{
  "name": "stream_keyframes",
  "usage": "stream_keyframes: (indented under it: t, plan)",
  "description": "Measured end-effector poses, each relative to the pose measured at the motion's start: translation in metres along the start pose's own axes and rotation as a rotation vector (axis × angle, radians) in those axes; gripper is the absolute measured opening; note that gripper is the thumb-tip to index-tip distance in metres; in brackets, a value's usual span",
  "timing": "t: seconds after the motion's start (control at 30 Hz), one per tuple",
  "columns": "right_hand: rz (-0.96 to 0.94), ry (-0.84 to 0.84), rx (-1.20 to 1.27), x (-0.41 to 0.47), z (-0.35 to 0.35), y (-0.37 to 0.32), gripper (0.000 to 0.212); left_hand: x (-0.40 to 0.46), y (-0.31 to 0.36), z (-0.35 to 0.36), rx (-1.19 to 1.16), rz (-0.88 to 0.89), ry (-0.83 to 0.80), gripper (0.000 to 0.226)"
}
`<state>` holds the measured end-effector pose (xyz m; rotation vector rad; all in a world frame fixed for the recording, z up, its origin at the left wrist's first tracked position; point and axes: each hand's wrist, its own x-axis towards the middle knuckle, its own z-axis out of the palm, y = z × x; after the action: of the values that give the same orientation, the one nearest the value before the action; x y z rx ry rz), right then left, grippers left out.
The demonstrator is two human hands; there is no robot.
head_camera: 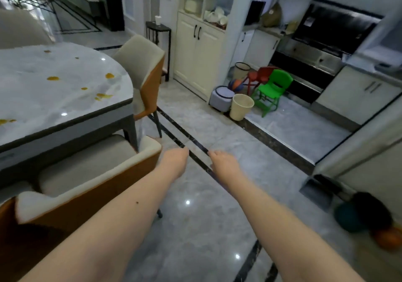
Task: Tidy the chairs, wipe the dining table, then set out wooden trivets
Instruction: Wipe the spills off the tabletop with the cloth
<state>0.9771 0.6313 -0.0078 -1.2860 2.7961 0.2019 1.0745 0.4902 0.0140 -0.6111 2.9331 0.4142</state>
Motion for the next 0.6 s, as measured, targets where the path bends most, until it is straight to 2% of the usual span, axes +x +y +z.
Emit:
stream_keyframes:
  t: [0.2,0.33,0.47,0.6]
  plan:
    - [0.319,-0.052,0.003,-0.078,0.013,0.091,0.041,0.03,0.113,0.013,0.169,0.326,-0.141,0.03]
    - [0.59,-0.099,0.057,-0.143,0.02,0.125,0.042,0.027,0.179,0.027,0.248,0.594,-0.17,0.014]
    - [0.893,-0.109,0.134,-0.219,0.023,0.125,0.039,0.005,0.233,0.048,0.291,0.857,-0.184,0.021]
    - [1.159,-0.144,0.162,-0.297,0.027,0.089,0.038,-0.039,0.269,0.059,0.318,1.12,-0.265,0.025]
